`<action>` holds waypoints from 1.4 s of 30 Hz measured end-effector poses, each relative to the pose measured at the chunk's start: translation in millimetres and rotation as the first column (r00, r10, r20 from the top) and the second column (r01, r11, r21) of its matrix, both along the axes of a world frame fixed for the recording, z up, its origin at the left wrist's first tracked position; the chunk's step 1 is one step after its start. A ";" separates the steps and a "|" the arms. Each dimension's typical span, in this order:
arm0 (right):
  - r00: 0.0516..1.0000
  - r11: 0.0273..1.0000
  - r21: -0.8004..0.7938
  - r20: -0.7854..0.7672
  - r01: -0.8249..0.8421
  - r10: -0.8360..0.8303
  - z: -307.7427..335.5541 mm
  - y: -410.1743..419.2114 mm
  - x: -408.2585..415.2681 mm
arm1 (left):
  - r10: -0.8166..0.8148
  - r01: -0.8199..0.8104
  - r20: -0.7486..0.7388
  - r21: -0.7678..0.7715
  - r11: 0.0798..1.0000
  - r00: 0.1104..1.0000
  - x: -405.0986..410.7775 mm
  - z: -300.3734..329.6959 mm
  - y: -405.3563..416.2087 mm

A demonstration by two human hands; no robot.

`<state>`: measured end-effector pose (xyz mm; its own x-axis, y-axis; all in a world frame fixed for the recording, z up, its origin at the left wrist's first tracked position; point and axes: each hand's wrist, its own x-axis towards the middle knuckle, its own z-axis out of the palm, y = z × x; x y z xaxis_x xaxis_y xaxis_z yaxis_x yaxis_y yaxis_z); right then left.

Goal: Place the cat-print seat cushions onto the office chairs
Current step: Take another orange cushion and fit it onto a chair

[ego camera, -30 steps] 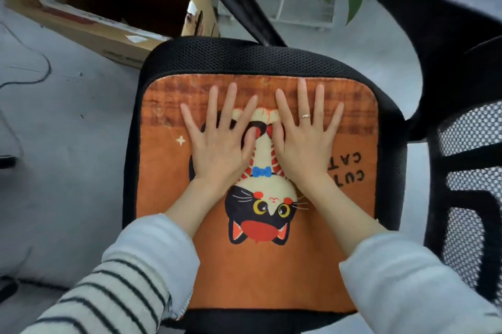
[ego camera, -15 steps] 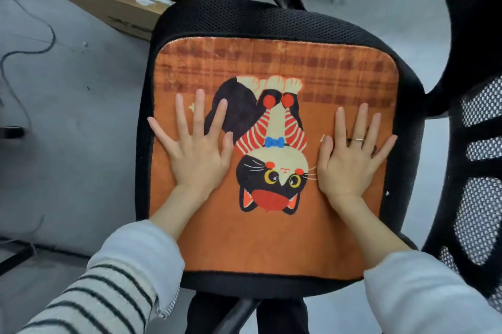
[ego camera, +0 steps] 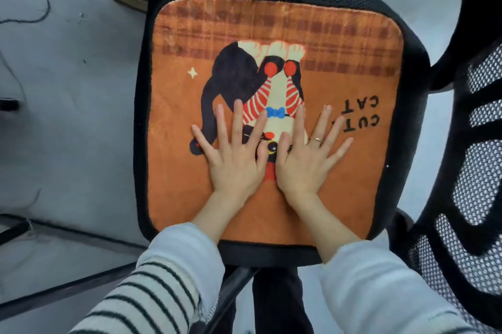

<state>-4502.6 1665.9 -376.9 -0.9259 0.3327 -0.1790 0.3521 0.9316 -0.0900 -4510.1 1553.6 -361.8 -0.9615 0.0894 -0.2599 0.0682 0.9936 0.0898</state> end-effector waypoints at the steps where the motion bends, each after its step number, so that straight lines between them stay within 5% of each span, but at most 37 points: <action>1: 0.999 0.999 -0.017 0.024 -0.032 0.032 3.3 7.3 3.3 | -0.012 0.012 0.015 0.002 1.000 1.000 1.0 3.5 -4.3; 4: 0.988 0.989 -0.005 0.054 -0.147 0.147 9.4 41.5 28.3 | -0.039 0.040 0.026 -0.007 0.999 0.999 13.0 9.3 -29.5; 14: 0.989 0.988 0.055 0.008 -0.145 0.145 0.9 66.7 54.9 | -0.043 0.040 -0.072 -0.031 0.999 0.996 37.6 -3.1 -65.3; 20: 0.972 0.975 0.014 0.077 0.221 -0.221 16.9 6.8 72.4 | 0.056 -0.055 0.085 -0.012 0.998 0.995 67.9 16.6 -21.0; 27: 0.967 0.967 0.035 0.027 0.253 -0.254 -1.0 -17.9 91.9 | 0.009 -0.010 0.065 0.013 1.000 0.998 97.5 -2.5 -7.9; 31: 0.979 0.980 0.023 0.041 0.198 -0.199 5.5 -15.5 89.3 | -0.004 0.004 0.083 0.004 1.000 0.997 92.9 5.4 -7.8; 37: 0.947 0.953 -0.005 0.114 -0.303 0.301 19.5 80.1 111.9 | -0.092 0.094 0.097 -0.013 0.996 0.991 100.9 14.9 -69.1; 42: 0.957 0.956 0.038 0.027 -0.290 0.289 11.8 79.0 115.2 | -0.106 0.108 0.054 -0.036 0.994 0.993 106.7 9.3 -95.9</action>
<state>-4387.4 1744.9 -365.1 -0.9797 0.0584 -0.1916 0.0682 0.9966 -0.0451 -4403.4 1457.7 -352.5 -0.9321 0.1799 -0.3145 0.1704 0.9837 0.0579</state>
